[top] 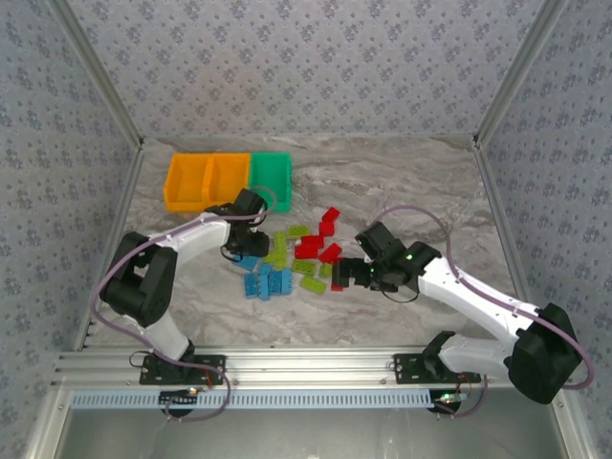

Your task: Sort the legos into containers by color

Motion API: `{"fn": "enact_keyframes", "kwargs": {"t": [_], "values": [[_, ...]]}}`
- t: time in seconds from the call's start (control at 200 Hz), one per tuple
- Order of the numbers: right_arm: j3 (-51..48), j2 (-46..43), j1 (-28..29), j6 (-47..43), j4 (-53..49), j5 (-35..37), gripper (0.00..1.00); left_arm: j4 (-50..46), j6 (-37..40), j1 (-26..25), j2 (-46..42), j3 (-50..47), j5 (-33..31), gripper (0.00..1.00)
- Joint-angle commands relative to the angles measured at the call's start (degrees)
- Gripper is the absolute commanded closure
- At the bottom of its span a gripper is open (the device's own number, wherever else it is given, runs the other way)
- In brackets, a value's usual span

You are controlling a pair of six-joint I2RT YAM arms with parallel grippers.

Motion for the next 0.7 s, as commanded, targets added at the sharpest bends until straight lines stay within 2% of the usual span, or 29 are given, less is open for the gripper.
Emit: {"fn": "enact_keyframes", "kwargs": {"t": [0.0,0.115,0.225,0.36,0.415,0.52,0.695], "values": [[-0.66,-2.16,-0.54,1.11,-1.26,1.77,0.00,-1.48,0.72,-0.66,1.29,2.16,0.53,0.59],[-0.64,-3.53,-1.07,1.53,-1.03,2.00,0.00,-1.81,0.49,-0.70,0.79,2.80,0.46,0.72],[-0.27,-4.68,-1.09,1.85,-0.94,2.52,0.00,-1.90,0.38,-0.66,-4.08,3.00,-1.50,0.77],[0.25,-5.96,-1.25,1.95,-1.12,3.31,0.00,-2.69,2.01,0.61,-12.88,4.49,-10.73,0.79],[0.41,-6.29,-1.43,1.67,-0.85,3.74,0.00,-2.15,2.77,3.17,-15.36,5.96,-13.43,0.79],[0.76,-6.47,-1.91,1.18,-0.41,4.28,0.00,1.66,4.25,10.29,-16.04,8.87,-14.27,0.79],[1.01,-6.73,-2.32,0.79,-0.24,3.19,0.00,5.79,5.98,19.57,-8.00,16.51,-17.79,0.80]]}}
